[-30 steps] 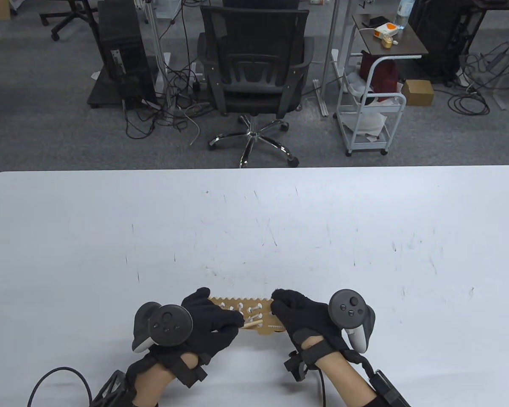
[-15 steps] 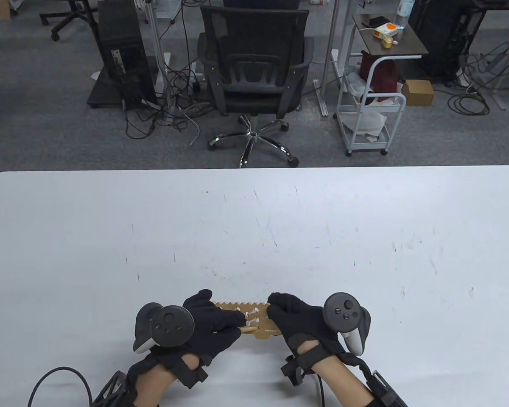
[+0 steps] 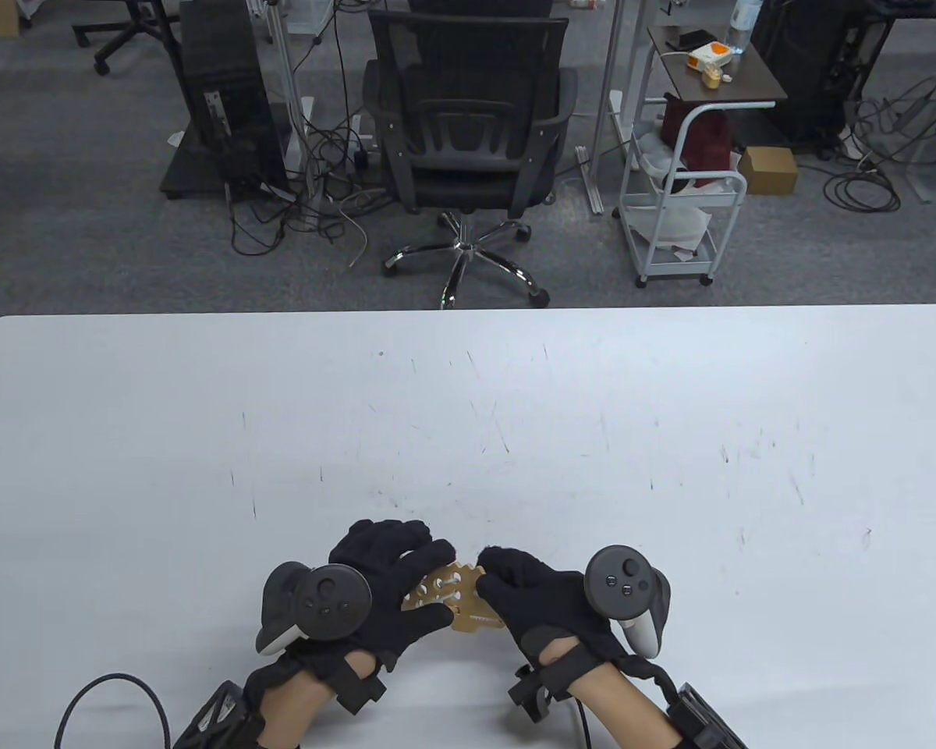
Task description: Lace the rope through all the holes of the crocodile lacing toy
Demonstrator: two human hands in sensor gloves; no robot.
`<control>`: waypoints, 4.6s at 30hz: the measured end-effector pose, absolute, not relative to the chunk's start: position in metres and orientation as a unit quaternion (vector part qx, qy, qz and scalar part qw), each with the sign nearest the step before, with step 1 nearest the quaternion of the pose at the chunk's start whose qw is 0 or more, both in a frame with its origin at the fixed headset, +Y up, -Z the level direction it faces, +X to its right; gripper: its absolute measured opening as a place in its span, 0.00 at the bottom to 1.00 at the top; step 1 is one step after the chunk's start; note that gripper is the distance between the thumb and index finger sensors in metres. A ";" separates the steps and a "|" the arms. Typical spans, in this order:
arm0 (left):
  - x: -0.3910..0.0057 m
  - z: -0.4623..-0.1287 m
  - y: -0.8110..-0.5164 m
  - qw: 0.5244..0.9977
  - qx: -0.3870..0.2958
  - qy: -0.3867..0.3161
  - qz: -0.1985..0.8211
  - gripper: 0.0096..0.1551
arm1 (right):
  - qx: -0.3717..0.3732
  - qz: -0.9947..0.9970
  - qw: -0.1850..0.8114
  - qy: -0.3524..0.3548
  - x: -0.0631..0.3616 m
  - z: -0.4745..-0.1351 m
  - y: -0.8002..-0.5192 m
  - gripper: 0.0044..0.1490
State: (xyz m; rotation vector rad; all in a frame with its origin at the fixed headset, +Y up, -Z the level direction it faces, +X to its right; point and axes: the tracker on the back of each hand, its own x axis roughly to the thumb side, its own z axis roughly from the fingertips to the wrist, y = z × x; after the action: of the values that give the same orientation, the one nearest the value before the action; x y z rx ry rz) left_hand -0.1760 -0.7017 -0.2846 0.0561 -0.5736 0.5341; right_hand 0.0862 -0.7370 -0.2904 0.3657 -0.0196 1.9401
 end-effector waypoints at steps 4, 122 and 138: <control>-0.174 -0.285 -0.704 0.929 0.009 -0.273 0.249 0.51 | 0.171 0.817 0.551 -0.007 0.082 -0.288 -0.735 0.33; -0.200 -0.291 -0.697 0.865 0.052 -0.214 0.451 0.24 | 0.021 0.732 0.680 -0.028 0.141 -0.313 -0.741 0.32; -0.222 -0.299 -0.691 0.866 0.070 -0.179 0.463 0.26 | -0.004 0.734 0.678 -0.037 0.153 -0.320 -0.747 0.32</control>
State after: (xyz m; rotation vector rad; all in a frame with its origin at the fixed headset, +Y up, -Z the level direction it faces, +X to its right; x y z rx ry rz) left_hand -0.2219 -0.6915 -0.2988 0.1459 -0.3743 0.9693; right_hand 0.1531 -0.7472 -0.3196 -0.0101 -0.0838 1.6501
